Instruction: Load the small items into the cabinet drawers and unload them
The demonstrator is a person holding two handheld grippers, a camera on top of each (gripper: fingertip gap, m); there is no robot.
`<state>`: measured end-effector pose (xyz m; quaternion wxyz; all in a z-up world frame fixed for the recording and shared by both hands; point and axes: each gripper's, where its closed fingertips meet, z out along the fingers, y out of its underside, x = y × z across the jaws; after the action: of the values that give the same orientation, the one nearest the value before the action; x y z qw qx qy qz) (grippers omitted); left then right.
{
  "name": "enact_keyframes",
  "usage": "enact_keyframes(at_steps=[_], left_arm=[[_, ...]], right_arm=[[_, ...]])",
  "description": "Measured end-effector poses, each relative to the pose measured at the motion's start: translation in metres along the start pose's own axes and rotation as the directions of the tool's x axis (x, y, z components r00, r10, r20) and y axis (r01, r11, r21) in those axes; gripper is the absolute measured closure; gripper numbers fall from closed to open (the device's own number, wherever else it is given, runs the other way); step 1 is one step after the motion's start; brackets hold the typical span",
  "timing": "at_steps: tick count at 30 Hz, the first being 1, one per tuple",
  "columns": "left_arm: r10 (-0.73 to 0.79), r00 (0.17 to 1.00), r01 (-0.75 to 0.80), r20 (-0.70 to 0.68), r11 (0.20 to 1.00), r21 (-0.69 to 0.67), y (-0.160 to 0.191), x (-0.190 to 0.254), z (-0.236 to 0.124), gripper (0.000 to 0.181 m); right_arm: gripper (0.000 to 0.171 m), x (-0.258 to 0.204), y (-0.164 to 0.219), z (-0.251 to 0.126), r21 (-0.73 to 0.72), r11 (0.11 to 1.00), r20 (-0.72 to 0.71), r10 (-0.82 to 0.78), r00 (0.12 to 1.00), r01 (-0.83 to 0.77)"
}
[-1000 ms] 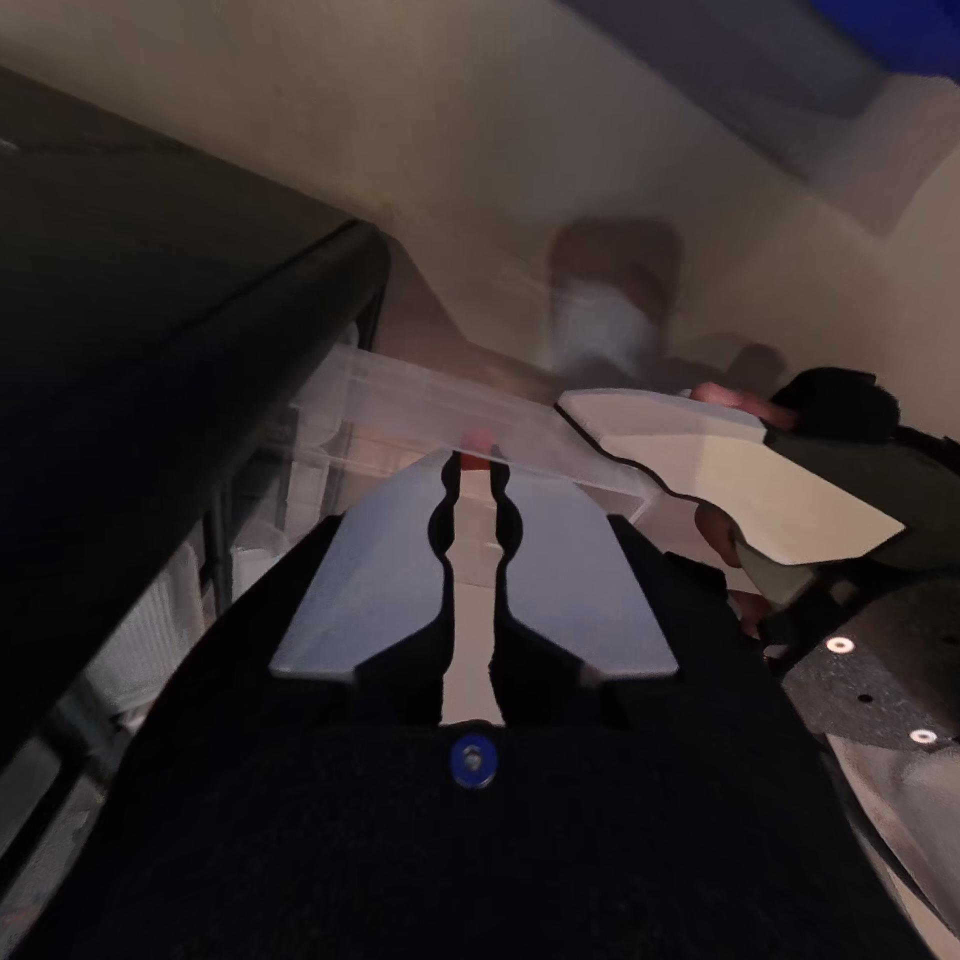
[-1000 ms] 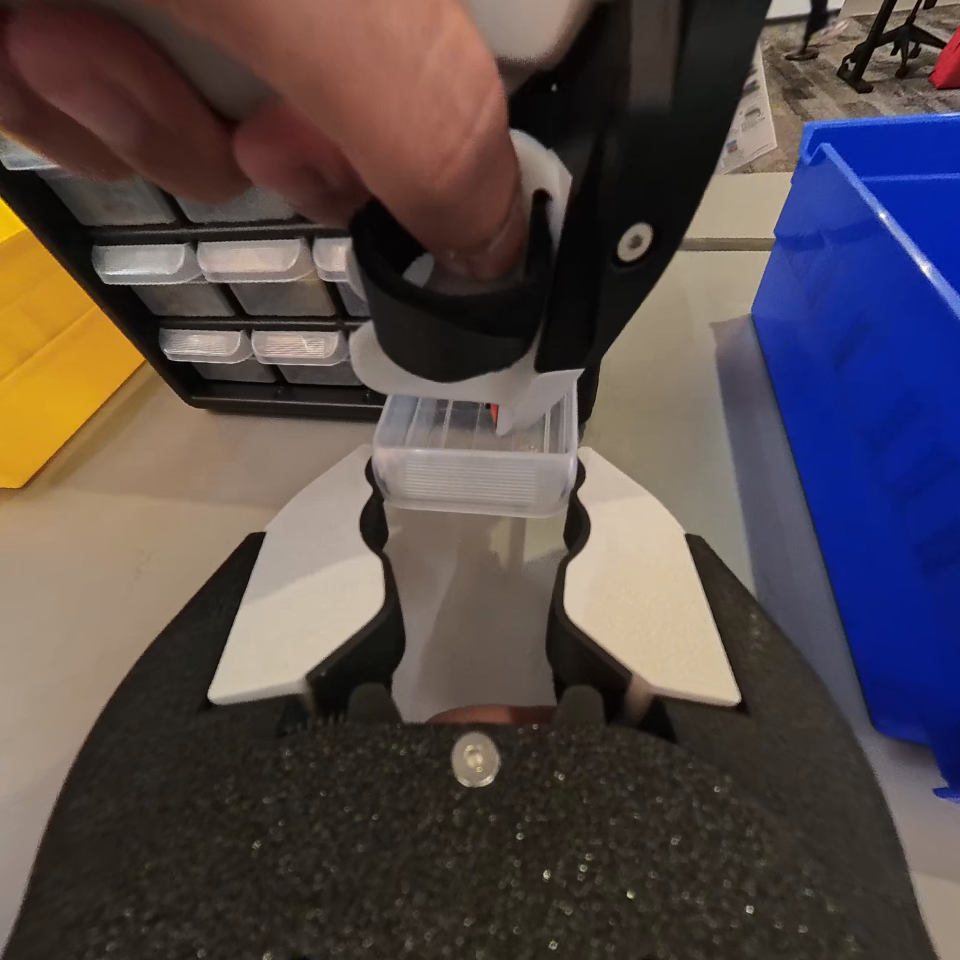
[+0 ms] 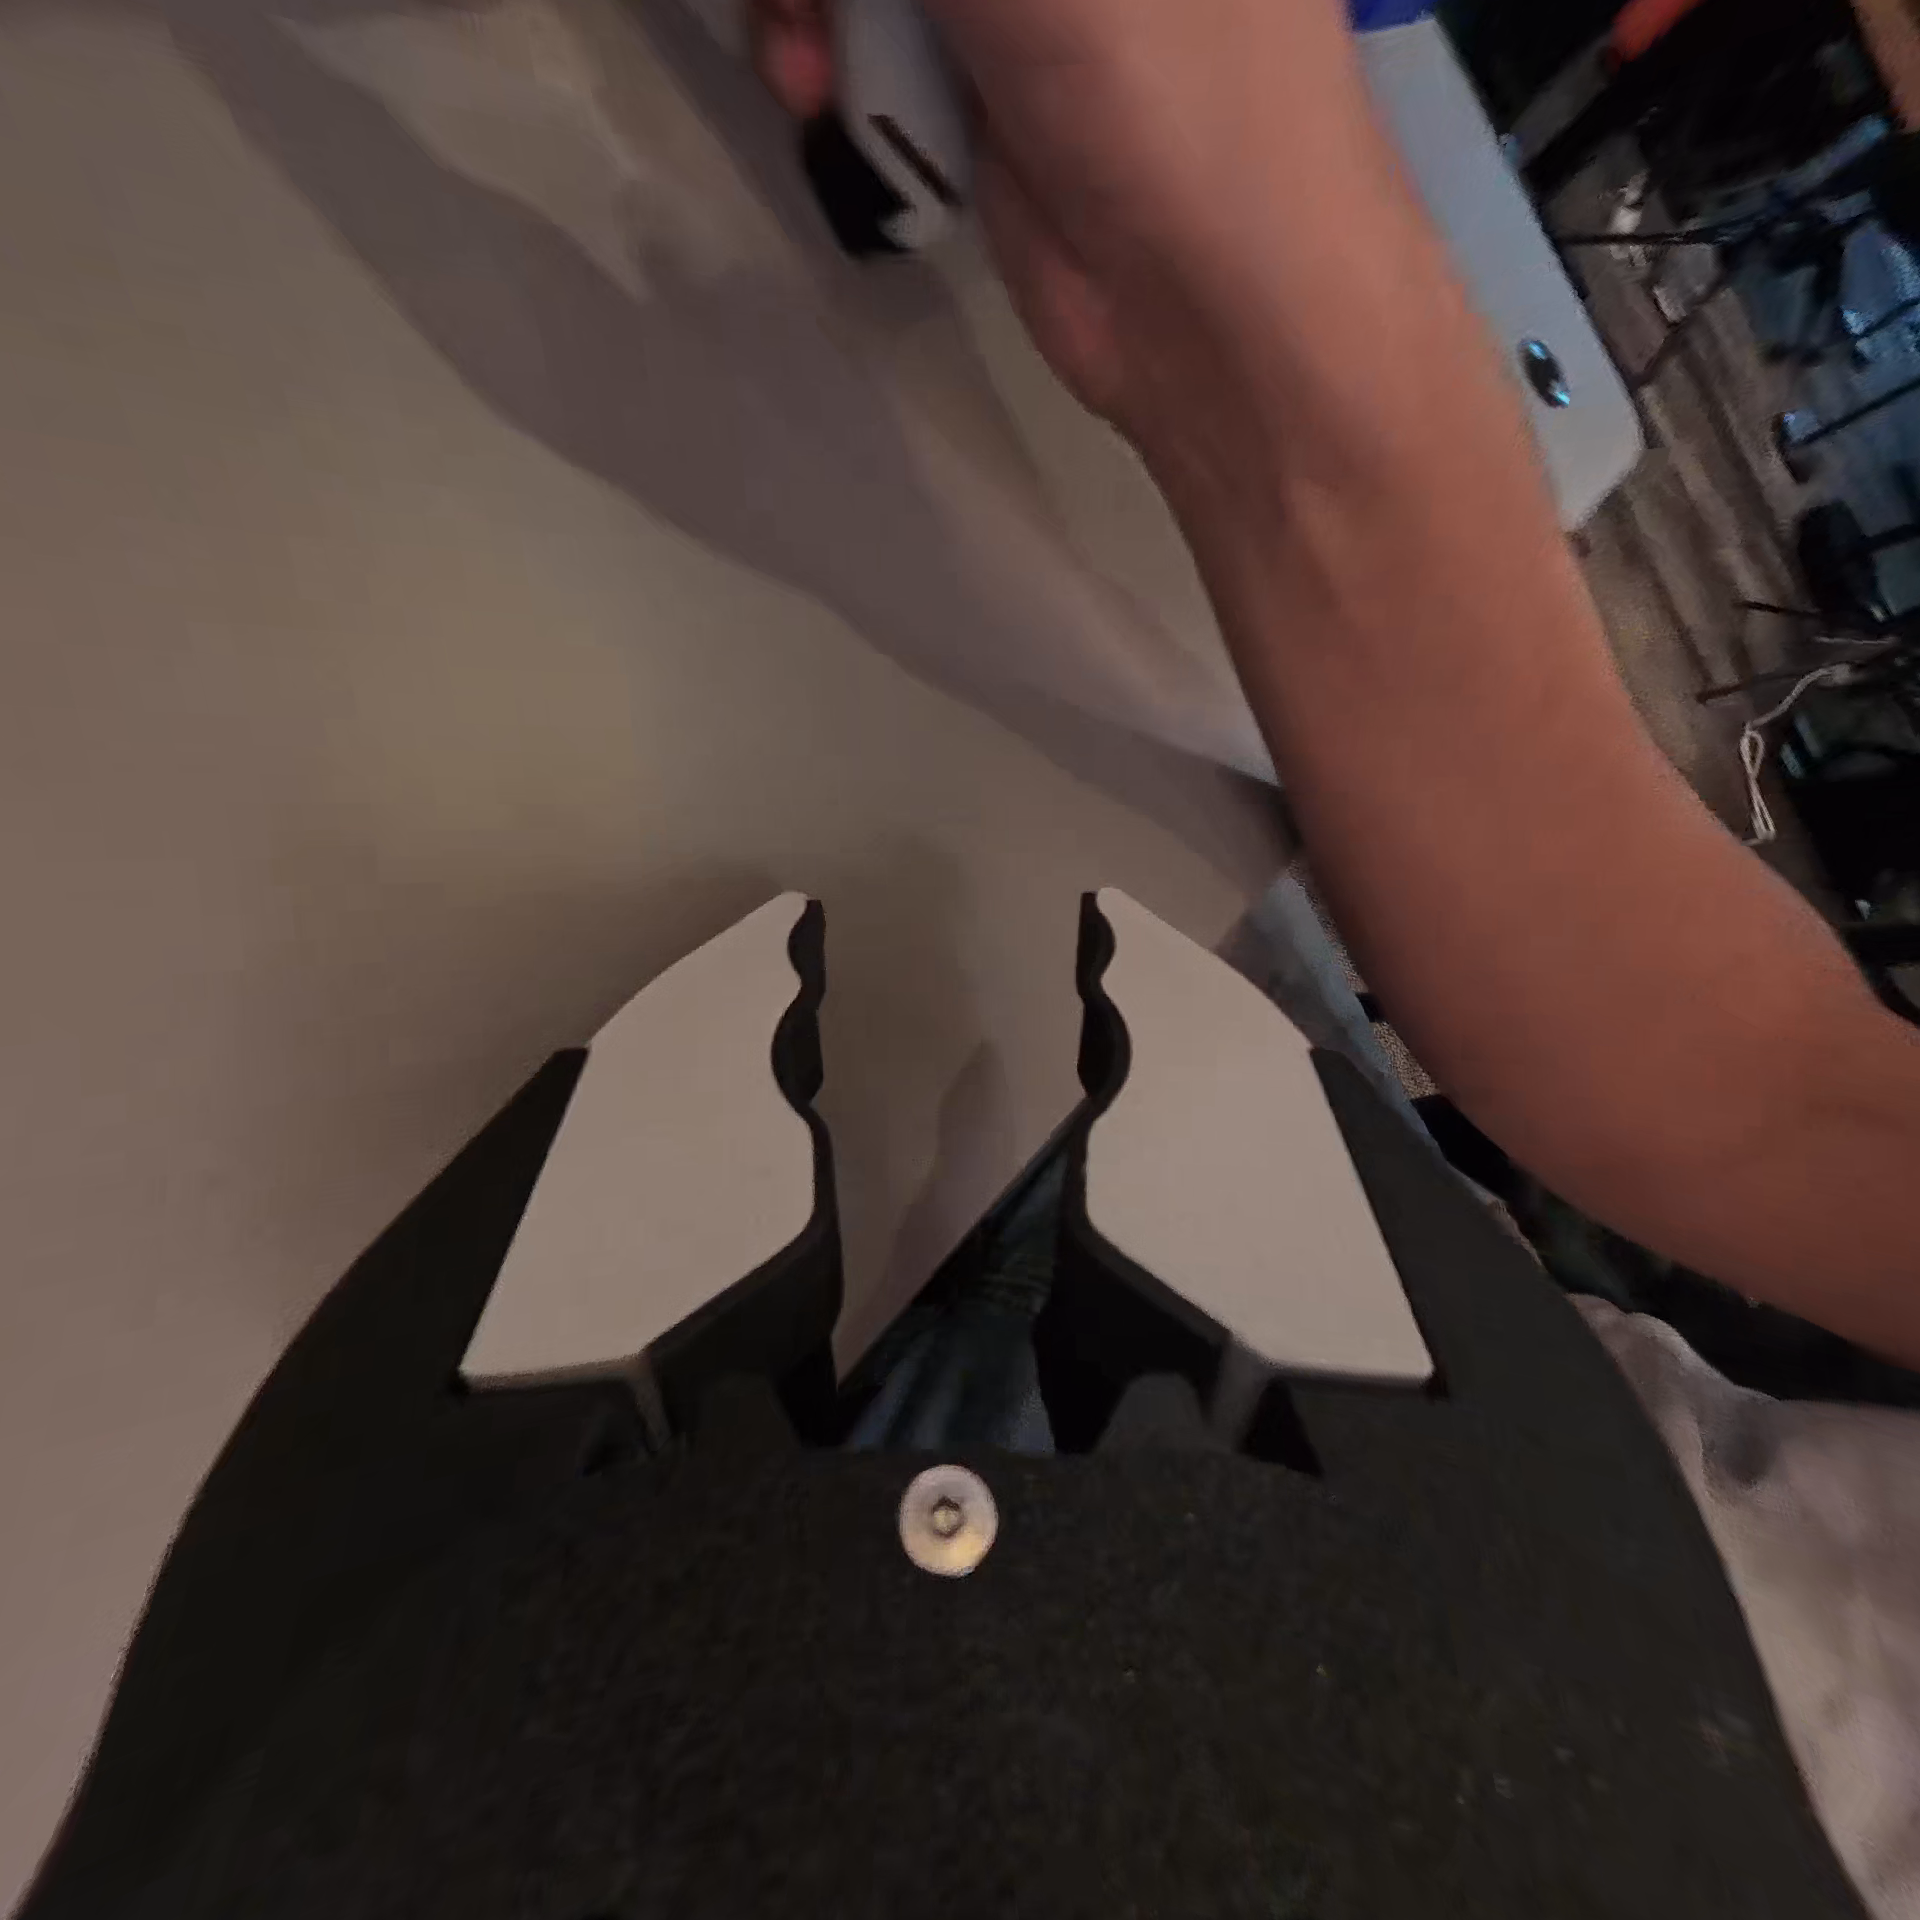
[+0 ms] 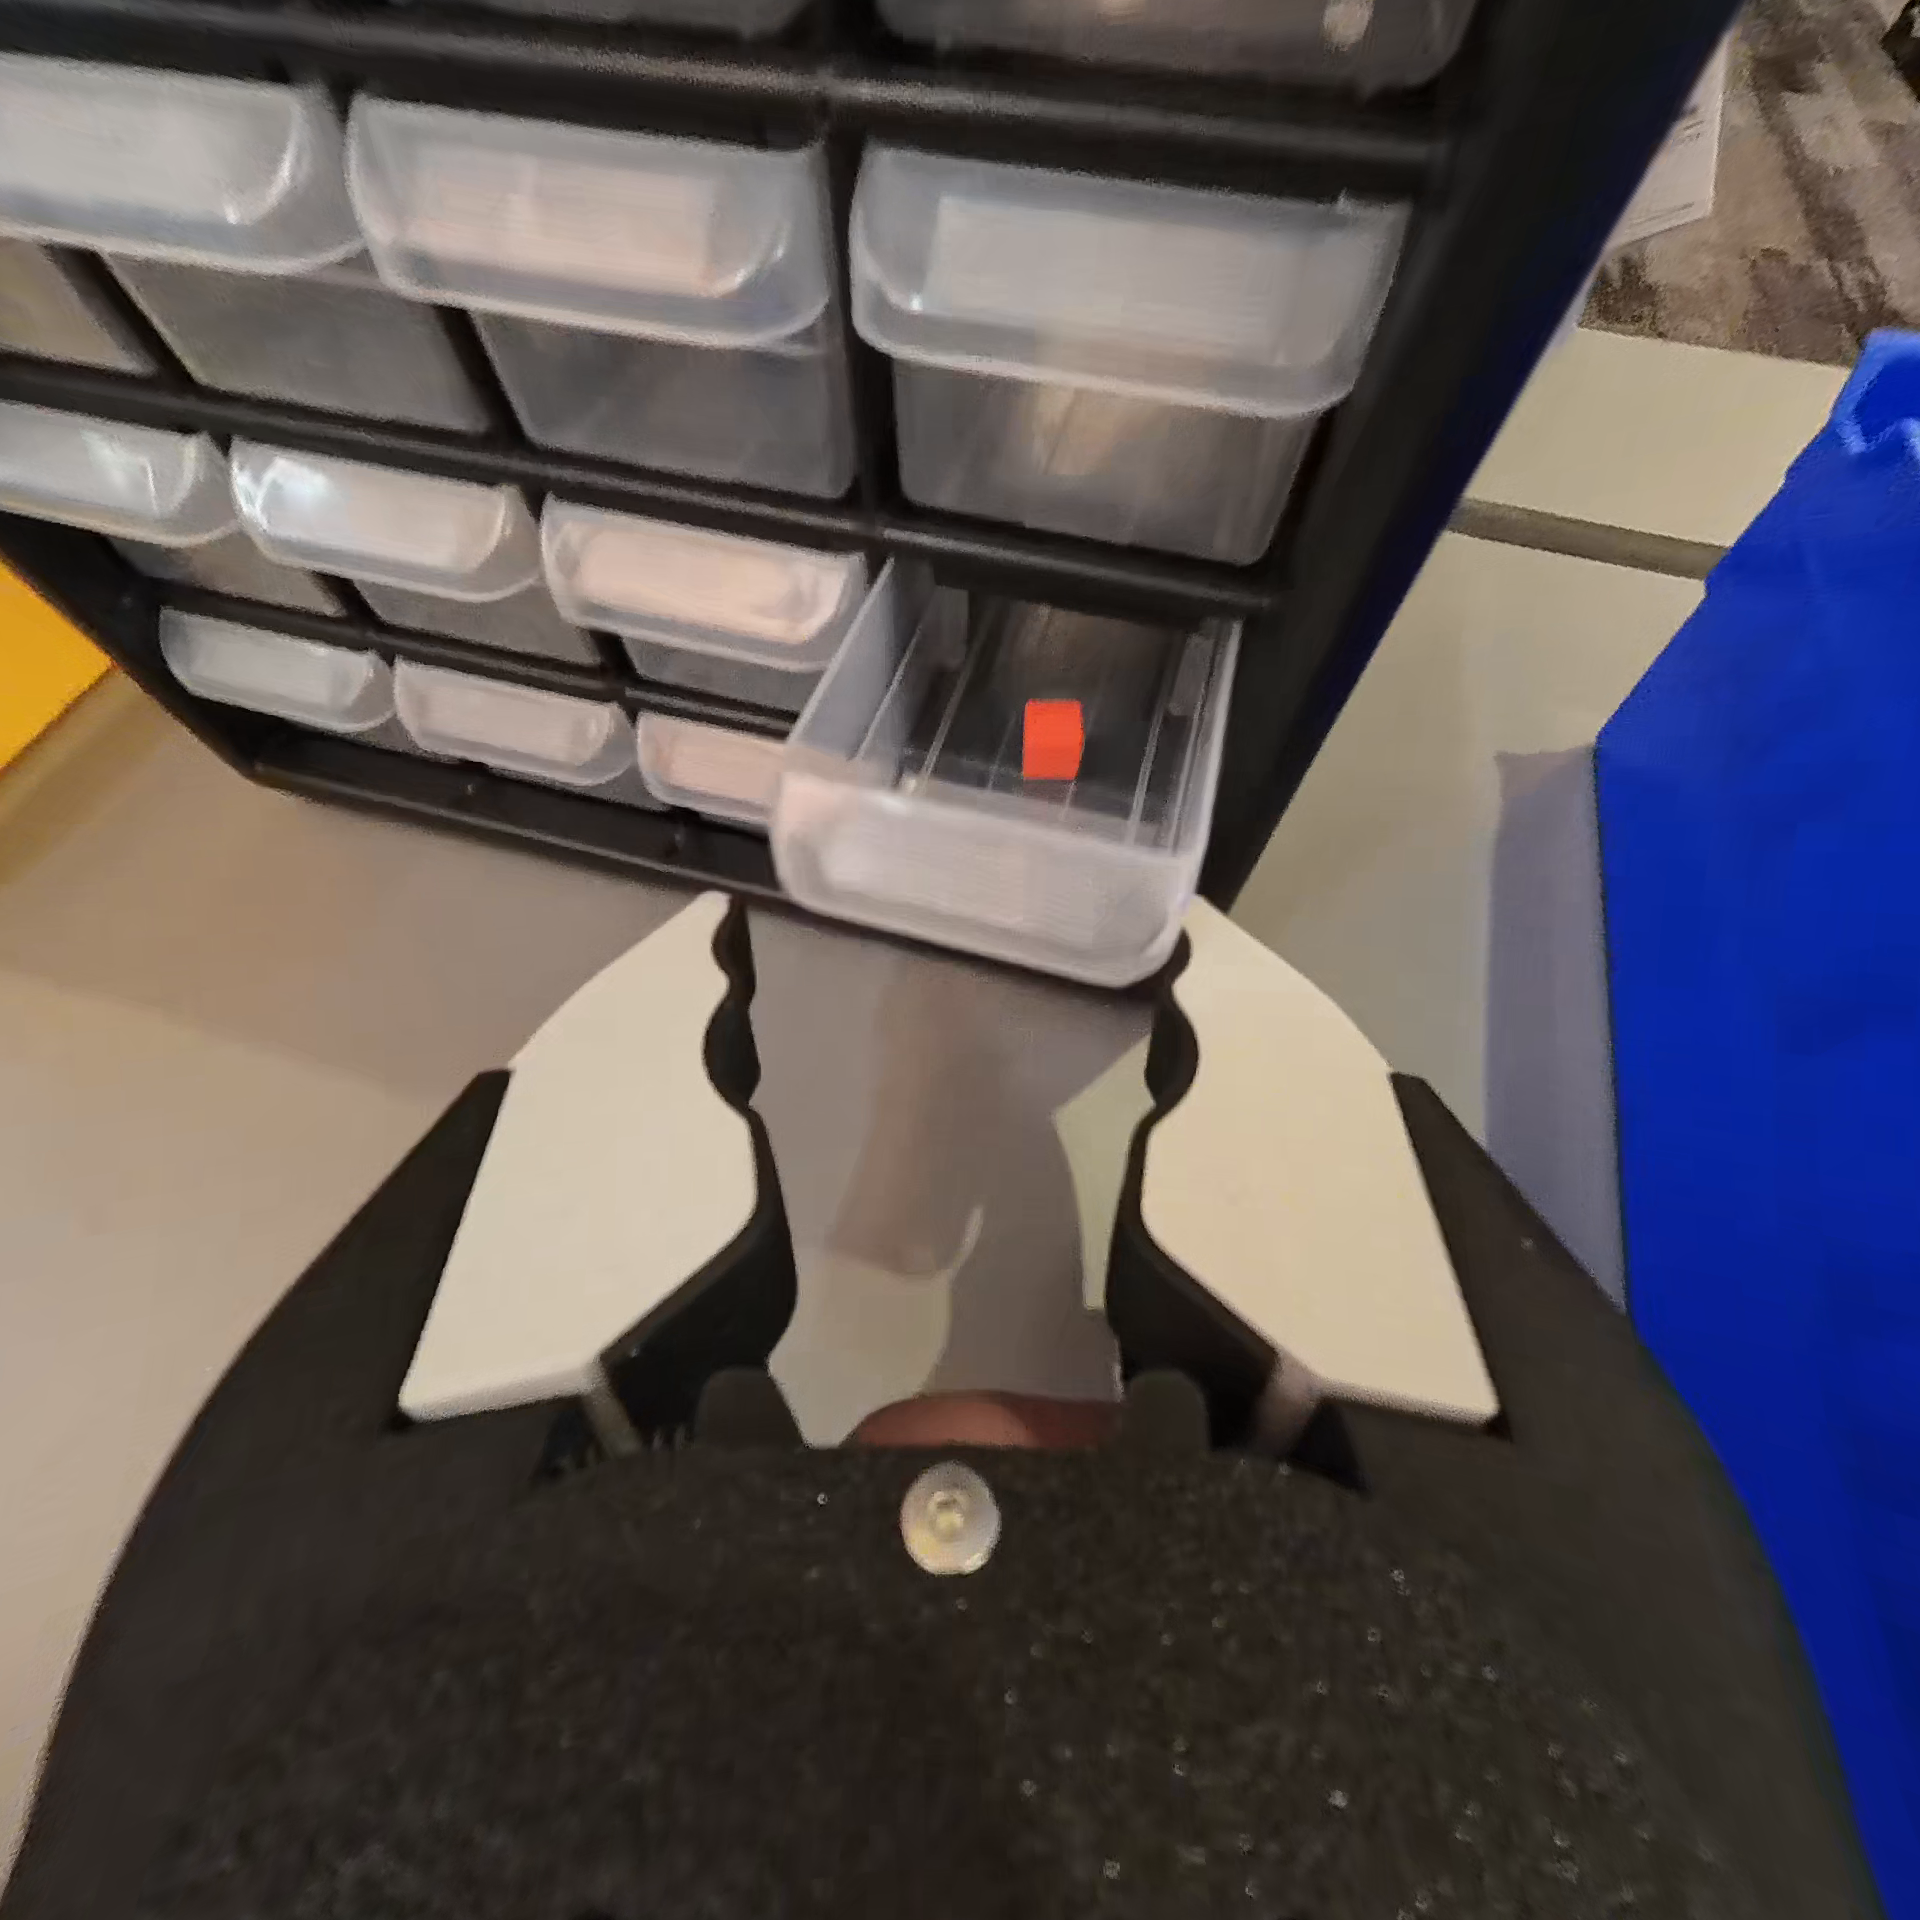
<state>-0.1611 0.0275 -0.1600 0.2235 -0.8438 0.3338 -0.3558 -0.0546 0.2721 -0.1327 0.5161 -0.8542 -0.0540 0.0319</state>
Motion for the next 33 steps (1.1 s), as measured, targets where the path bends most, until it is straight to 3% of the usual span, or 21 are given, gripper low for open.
enact_keyframes(at_steps=[3,6,7,10,13,19,25,28,30,33], left_arm=[[0.118,0.993,-0.117,-0.012,0.992,0.056,0.008,0.019,0.002,0.135],[0.207,0.978,-0.207,0.015,0.969,0.134,0.001,0.018,-0.002,0.135],[0.220,0.975,-0.221,0.019,0.963,0.155,-0.002,0.016,-0.003,0.135],[0.217,0.976,-0.211,-0.010,0.961,0.178,-0.005,0.013,-0.005,0.135],[0.181,0.982,-0.171,-0.054,0.973,0.157,-0.001,0.011,-0.004,0.135],[0.184,0.982,-0.176,-0.038,0.973,0.148,0.000,0.003,-0.007,0.135],[0.171,0.984,-0.163,-0.043,0.976,0.142,0.000,0.000,-0.008,0.135],[0.161,0.986,-0.153,-0.052,0.979,0.138,0.001,0.000,-0.008,0.135],[0.159,0.986,-0.151,-0.050,0.979,0.135,0.001,-0.001,-0.008,0.135],[0.163,0.986,-0.155,-0.048,0.979,0.135,0.001,-0.001,-0.008,0.135]], right_arm=[[0.106,-0.001,0.013,-0.015,0.040,0.999,-0.012,0.005,1.000,-0.004],[0.146,-0.011,0.007,-0.037,0.186,0.982,0.006,-0.016,1.000,0.015],[0.147,-0.011,-0.001,-0.041,0.244,0.969,-0.014,-0.027,1.000,0.029],[0.146,-0.012,-0.013,-0.032,0.251,0.964,-0.051,-0.081,0.995,0.091],[0.133,-0.011,-0.017,-0.013,0.202,0.976,-0.054,-0.072,0.996,0.082],[0.132,-0.008,-0.024,0.017,0.145,0.989,-0.013,-0.022,1.000,0.024],[0.132,-0.009,-0.021,0.024,0.112,0.993,0.007,-0.028,1.000,0.027],[0.132,-0.023,-0.011,0.016,0.098,0.987,0.041,-0.131,0.991,0.126],[0.132,-0.035,-0.005,0.012,0.121,0.945,0.030,-0.309,0.951,0.304],[0.133,-0.042,0.001,0.013,0.100,0.765,-0.078,-0.632,0.771,0.636]])
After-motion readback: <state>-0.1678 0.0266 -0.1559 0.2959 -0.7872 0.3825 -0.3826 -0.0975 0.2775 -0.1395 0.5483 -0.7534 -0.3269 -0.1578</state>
